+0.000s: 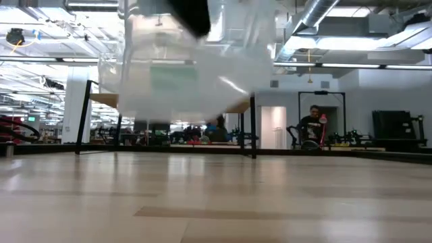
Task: Stack baskets on shelf by color
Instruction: Stack the transparent bin on top of the transparent bins on the shelf
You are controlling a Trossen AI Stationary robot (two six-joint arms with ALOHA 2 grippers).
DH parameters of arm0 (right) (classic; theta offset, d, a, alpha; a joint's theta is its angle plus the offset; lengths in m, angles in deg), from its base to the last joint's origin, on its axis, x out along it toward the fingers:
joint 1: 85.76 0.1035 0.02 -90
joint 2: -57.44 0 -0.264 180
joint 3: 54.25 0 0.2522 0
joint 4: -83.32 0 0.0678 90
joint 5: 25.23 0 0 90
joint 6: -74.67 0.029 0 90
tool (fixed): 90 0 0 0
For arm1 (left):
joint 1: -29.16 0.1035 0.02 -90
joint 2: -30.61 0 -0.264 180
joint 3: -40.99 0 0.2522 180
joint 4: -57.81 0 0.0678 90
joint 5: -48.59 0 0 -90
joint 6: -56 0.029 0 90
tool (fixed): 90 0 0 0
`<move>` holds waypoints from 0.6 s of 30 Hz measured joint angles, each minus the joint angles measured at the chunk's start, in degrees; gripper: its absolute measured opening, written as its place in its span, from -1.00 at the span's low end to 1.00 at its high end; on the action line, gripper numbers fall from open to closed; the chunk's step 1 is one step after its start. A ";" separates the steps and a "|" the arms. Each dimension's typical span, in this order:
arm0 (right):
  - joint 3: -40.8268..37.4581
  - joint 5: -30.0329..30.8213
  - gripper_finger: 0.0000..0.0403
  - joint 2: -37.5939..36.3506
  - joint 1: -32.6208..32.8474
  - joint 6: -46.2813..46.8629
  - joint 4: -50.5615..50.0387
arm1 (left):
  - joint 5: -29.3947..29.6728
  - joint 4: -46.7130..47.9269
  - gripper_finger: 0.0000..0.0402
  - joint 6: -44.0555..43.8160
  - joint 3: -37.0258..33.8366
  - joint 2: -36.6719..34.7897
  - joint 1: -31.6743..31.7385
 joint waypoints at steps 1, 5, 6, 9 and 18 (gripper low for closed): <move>0.00 0.00 -0.74 0.00 0.00 -0.21 0.22 | 0.70 1.10 -0.99 -1.08 -0.02 -1.07 -0.36; 0.00 0.02 -0.74 0.00 0.00 -0.52 0.43 | 2.33 3.34 -0.99 -4.96 -0.14 -6.89 -2.58; 0.00 0.02 -0.74 0.00 0.00 -0.54 0.45 | 3.08 3.74 -0.99 -5.40 -0.12 -8.45 -3.25; 0.00 0.04 -0.74 -0.02 0.00 -0.57 0.45 | 6.37 3.33 -1.00 -5.56 -0.04 -12.35 -5.12; -0.02 4.42 -0.74 0.00 -0.99 -0.61 2.45 | 24.36 3.77 -1.00 -5.92 -0.04 -21.61 -10.02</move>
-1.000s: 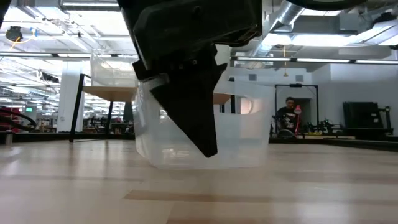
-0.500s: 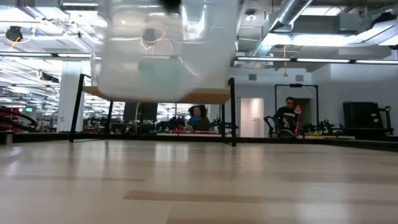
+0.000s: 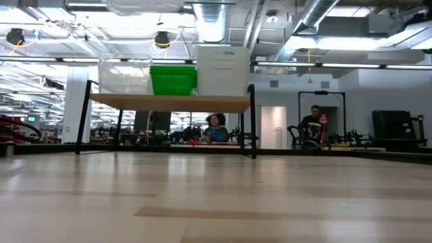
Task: Stack baskets on shelf by color
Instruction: Stack the transparent bin on top of the transparent bins on the shelf
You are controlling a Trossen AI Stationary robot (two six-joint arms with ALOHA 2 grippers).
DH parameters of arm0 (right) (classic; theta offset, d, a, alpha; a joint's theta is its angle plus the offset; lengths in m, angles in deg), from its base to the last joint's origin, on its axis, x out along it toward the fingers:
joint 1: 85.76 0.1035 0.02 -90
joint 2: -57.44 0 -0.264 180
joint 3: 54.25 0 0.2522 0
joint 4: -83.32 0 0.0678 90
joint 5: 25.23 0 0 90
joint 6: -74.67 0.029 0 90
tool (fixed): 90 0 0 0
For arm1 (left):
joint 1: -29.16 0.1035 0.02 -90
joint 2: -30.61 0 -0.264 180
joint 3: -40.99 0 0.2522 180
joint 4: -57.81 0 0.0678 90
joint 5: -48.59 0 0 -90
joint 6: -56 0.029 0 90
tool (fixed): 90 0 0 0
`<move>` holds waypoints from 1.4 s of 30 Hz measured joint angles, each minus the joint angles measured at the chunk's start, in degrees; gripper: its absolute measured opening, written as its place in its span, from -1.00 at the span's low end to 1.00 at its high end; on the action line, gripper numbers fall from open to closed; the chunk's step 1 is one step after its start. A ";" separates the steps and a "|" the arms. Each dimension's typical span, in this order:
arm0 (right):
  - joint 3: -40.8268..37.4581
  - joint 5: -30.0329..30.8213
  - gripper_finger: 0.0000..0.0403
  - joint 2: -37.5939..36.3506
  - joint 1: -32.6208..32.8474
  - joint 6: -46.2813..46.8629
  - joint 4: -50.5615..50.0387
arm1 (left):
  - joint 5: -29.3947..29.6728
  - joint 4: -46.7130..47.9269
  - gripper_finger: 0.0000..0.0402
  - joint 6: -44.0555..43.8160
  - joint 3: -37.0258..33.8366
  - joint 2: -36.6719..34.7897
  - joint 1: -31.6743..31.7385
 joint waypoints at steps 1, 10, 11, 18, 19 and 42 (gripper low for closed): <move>0.00 0.06 -0.74 0.00 -0.27 0.02 0.31 | 1.58 -0.08 -1.00 0.88 0.00 -0.84 -0.38; 0.00 0.06 -0.74 0.00 -2.61 -4.19 1.94 | 14.82 -0.26 -0.97 8.47 0.00 -7.01 -1.61; 0.00 0.06 -0.74 0.00 -3.14 -5.38 1.92 | 16.78 -0.25 -0.96 10.04 0.00 -7.79 -1.60; 0.00 0.06 -0.74 0.00 -10.51 -15.46 2.65 | 25.20 -0.07 -0.97 21.45 0.00 -13.71 1.22; 0.00 0.06 -0.74 0.00 -11.83 -17.35 3.08 | 25.39 -0.09 -0.98 22.94 0.00 -14.82 2.10; 0.00 -13.41 -0.74 0.00 -28.43 -48.02 2.88 | 16.92 13.42 -0.98 34.11 0.11 -28.30 25.75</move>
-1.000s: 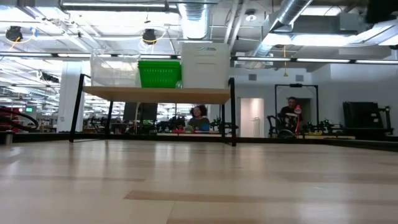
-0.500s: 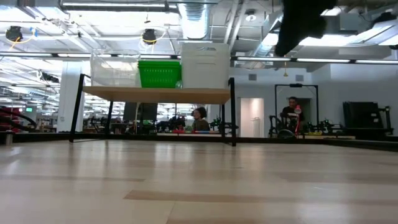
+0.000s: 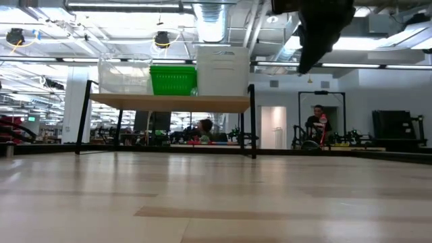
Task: Stack baskets on shelf by color
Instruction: Stack the transparent bin on top of the transparent bins on the shelf
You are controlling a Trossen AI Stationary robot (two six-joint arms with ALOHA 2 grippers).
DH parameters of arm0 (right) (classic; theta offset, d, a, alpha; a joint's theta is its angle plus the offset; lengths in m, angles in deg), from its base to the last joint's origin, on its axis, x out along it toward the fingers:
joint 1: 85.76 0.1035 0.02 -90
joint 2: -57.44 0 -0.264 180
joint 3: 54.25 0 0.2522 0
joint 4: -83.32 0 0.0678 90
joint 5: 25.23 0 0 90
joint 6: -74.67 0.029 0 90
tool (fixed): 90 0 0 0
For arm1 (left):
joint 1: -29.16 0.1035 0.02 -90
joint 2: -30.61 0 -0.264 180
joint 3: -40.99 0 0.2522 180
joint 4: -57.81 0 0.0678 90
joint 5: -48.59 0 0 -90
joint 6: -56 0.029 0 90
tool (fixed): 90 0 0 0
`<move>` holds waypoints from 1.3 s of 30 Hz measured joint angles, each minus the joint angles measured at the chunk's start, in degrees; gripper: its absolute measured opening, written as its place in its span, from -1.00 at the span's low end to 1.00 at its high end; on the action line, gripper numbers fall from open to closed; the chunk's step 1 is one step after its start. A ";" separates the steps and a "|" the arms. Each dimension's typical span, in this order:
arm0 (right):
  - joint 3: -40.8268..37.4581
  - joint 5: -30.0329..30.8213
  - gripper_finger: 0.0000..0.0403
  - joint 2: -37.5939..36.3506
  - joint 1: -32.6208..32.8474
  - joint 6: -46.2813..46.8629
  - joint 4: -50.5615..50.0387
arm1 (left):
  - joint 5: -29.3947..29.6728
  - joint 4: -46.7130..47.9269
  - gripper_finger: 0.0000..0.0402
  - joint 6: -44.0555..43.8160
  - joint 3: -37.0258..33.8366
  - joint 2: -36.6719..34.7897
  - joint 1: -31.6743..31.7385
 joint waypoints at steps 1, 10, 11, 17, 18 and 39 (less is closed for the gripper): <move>0.00 -0.14 -0.74 -0.02 0.00 0.00 -0.62 | -0.96 1.06 -0.98 0.02 -0.02 0.00 0.84; 0.00 -0.17 -0.74 -0.01 0.52 0.42 -5.40 | -5.63 8.26 -0.98 6.08 -0.02 0.07 9.01; 0.00 -0.18 -0.74 -0.02 0.55 0.44 -5.41 | -6.38 8.46 -0.98 7.03 -0.02 0.07 9.78; 0.00 -0.20 -0.74 -0.02 0.36 0.24 -6.23 | -12.98 8.41 -0.98 12.07 -0.06 1.08 14.51; 0.00 -0.27 -0.74 -0.02 0.28 0.06 -6.43 | -13.91 8.41 -0.98 12.99 -0.09 1.42 15.23; -0.02 -4.22 -0.74 -3.58 1.66 0.02 -12.81 | -36.00 5.49 -0.98 33.48 -0.13 3.98 37.30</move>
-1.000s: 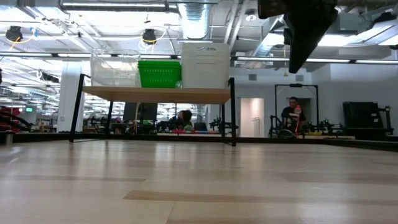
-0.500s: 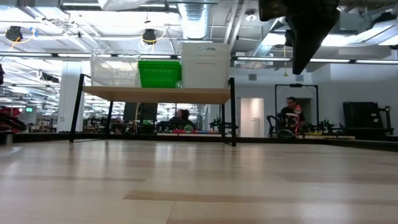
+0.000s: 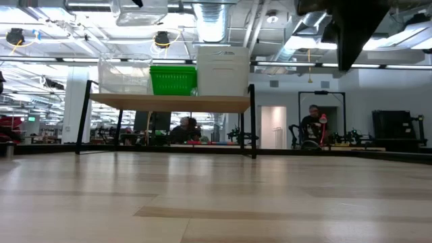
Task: Stack baskets on shelf by color
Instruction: Stack the transparent bin on top of the transparent bins on the shelf
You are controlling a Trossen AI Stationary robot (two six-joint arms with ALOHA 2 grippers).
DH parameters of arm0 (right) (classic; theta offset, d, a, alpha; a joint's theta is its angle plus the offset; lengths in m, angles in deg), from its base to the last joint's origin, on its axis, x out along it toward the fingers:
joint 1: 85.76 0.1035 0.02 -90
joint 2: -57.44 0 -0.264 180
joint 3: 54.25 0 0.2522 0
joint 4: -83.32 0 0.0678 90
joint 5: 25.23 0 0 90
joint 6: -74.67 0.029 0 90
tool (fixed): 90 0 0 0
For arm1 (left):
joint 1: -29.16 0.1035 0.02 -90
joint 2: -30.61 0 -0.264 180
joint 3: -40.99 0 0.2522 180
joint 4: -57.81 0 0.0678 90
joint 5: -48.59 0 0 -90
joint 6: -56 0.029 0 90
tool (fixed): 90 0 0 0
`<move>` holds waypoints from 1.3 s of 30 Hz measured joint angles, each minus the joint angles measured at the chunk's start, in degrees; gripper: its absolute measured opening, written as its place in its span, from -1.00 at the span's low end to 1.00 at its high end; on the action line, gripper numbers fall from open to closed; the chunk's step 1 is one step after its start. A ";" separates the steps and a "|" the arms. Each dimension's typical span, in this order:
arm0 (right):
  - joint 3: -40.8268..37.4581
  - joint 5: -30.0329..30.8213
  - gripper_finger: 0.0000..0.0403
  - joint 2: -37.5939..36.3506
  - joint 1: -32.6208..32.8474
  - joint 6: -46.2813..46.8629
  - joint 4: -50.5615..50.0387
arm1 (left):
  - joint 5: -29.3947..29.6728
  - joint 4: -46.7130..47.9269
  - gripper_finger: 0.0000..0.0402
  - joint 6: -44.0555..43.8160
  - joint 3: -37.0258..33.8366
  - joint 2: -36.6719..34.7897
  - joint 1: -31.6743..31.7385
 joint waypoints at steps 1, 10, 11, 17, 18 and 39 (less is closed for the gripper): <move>0.00 -0.18 -0.74 -1.12 0.00 0.00 -0.17 | -0.81 0.01 -0.98 0.47 0.00 0.00 0.94; 0.02 4.48 -0.74 -13.47 1.19 2.14 0.04 | -7.84 -1.37 -0.98 8.23 -5.54 -0.17 6.86; 0.02 5.45 -0.74 -14.54 1.33 2.82 0.16 | -8.26 -1.56 -0.98 9.11 -6.70 -0.15 7.29; 0.04 7.42 -0.74 -18.51 1.57 5.44 0.07 | -9.04 -4.18 -0.98 12.17 -14.22 -0.10 8.33; 0.04 7.47 -0.74 -18.57 1.54 5.45 0.13 | -9.15 -4.76 -0.98 12.95 -15.24 -0.12 8.60; 0.00 7.28 -0.74 -17.70 1.51 4.54 -5.93 | -20.06 -4.38 -0.98 23.11 -22.99 -0.22 11.38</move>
